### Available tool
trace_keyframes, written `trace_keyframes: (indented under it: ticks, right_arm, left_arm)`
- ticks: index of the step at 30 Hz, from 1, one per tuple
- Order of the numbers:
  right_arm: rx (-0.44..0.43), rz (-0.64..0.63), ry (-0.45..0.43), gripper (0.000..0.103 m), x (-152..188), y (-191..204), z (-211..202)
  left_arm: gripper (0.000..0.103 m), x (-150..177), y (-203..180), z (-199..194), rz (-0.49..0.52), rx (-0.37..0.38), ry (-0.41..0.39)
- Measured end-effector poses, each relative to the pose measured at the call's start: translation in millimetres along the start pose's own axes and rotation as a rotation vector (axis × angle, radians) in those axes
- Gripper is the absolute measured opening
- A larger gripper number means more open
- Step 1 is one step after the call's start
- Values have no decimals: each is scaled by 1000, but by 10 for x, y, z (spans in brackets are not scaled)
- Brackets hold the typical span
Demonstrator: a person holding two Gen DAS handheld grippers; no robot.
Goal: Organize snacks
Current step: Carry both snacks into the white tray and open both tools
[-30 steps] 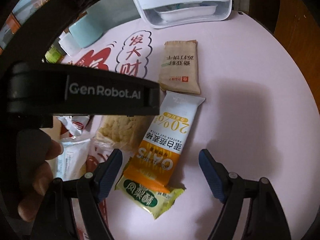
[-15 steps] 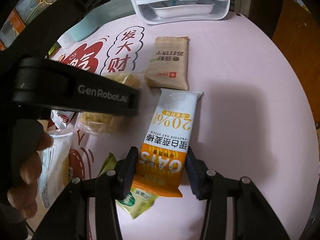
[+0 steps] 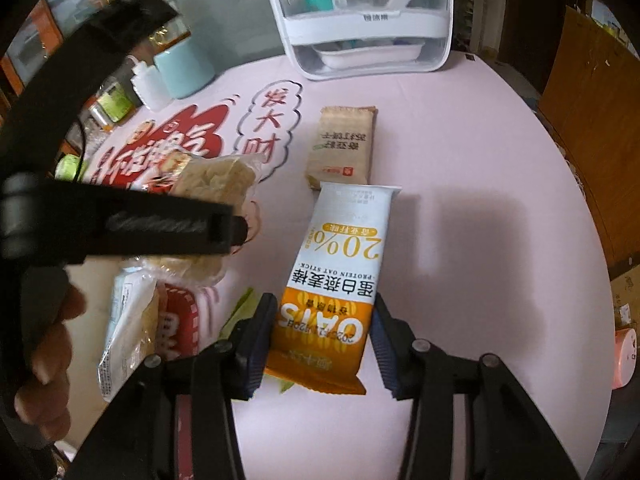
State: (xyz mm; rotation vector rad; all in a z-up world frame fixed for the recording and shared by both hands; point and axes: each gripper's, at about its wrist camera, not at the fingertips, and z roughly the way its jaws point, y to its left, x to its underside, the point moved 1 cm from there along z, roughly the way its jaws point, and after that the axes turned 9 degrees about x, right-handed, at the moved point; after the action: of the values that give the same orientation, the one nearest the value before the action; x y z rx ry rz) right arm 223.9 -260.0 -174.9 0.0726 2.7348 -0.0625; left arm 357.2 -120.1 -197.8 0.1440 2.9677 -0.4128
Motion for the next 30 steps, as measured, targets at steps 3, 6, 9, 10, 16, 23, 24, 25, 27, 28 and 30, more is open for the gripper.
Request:
trace_keyframes:
  ticks: [3, 6, 9, 10, 16, 23, 24, 25, 27, 28, 30]
  right_arm:
    - [-15, -9, -14, 46, 70, 41, -161]
    - [-31, -26, -26, 46, 189, 121, -351]
    - [-44, -49, -38, 46, 328, 228, -565]
    - [-52, -56, -42, 46, 381, 280, -647]
    - [-107, -107, -65, 46, 583, 613, -1039]
    - [-170, -203, -114, 46, 698, 1153, -1441]
    - [-183, -220, -125, 46, 697, 1259, -1501]
    - [-192, -236, -136, 46, 691, 1352, -1554]
    - [-202, -268, -158, 46, 682, 1537, -1635]
    - [-209, -284, -168, 46, 675, 1641, -1675]
    - [-226, -310, -178, 46, 655, 1821, -1717]
  left_arm:
    - [57, 252, -24, -318, 19, 25, -33]
    - [57, 559, -12, -641, 43, 34, -67]
    - [57, 827, 7, -936, 54, 67, -87]
    - [57, 908, 15, -1017, 56, 73, -93]
    - [58, 1387, 237, -1476, 54, 78, -138]
    - [58, 1852, 748, -1914, 2, -1, -214]
    - [58, 1885, 832, -1947, -8, -16, -225]
    - [58, 1943, 951, -2012, -23, -34, -238]
    - [58, 2023, 1157, -2103, -51, -61, -259]
    - [58, 2065, 1270, -2152, -67, -80, -270]
    - [58, 2128, 1462, -2226, -97, -110, -292]
